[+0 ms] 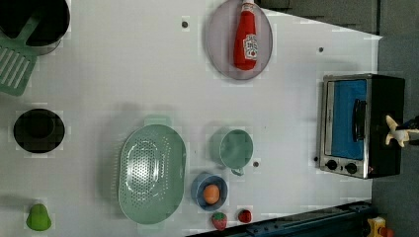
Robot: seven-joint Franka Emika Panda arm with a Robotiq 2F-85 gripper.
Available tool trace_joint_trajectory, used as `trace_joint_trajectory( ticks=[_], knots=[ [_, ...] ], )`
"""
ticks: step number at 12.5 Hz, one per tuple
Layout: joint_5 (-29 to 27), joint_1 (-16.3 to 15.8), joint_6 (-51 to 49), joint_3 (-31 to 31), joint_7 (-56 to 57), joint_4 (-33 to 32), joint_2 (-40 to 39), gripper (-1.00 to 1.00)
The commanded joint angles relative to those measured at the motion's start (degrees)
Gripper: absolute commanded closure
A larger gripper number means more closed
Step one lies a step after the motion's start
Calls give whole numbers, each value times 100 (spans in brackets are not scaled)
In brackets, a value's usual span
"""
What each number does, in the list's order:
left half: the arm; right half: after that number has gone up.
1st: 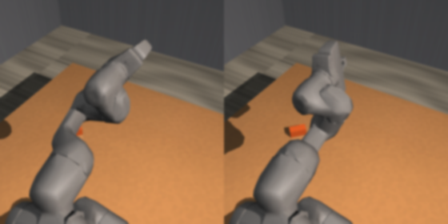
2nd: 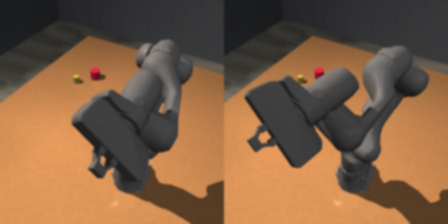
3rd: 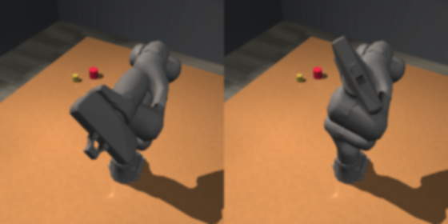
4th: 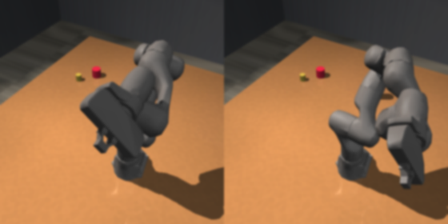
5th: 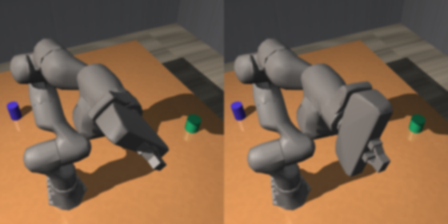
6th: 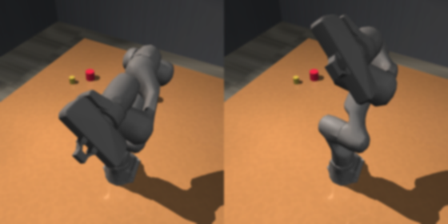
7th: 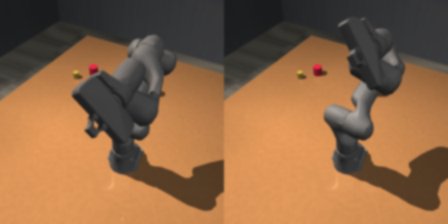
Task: Pick banana from table and place on oven.
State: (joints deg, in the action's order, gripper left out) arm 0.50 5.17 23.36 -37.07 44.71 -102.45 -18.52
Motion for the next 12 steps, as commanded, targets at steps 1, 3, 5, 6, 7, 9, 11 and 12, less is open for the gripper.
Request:
trace_joint_trajectory(
  ticks=[1,3,5,6,7,9,11,12],
  knots=[
    [-114,-215,97,106,240,287,561,-100],
    [27,-384,-172,231,234,388,1037,-100],
    [277,-589,-835,490,-79,377,1557,-100],
    [295,-683,-1226,692,-607,360,1792,-100],
    [301,-765,-1640,951,-1283,350,2002,-100],
    [308,-902,-2290,1630,-2678,336,2294,-100],
    [308,-948,-2338,2389,-4039,297,2381,-100],
    [308,-949,-2306,2727,-4628,295,2392,-100]
  ],
)
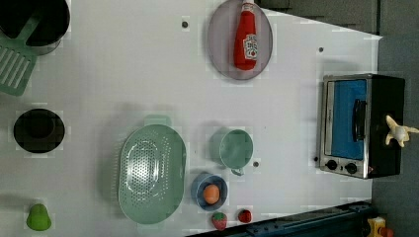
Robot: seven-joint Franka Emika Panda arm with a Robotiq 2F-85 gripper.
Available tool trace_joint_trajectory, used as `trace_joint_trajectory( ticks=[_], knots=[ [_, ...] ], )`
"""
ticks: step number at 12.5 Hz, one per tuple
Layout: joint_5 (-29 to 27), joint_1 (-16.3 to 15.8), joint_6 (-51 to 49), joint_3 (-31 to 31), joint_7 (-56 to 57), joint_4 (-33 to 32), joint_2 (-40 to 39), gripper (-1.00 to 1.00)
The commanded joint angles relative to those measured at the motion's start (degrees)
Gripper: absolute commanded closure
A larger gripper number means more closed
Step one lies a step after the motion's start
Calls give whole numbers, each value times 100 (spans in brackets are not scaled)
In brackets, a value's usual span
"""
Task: Pick banana from table and place on oven.
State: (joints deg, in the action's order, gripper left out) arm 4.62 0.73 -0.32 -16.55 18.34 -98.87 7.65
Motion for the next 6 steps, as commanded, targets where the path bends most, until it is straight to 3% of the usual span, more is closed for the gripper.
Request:
trace_joint_trajectory(
  ticks=[1,3,6],
  knots=[
    [-104,-505,95,934,-2477,-63,-219,-100],
    [-116,-505,198,1201,-3128,-63,-177,-100],
    [-117,-505,274,1225,-3220,-65,-85,-100]
  ],
)
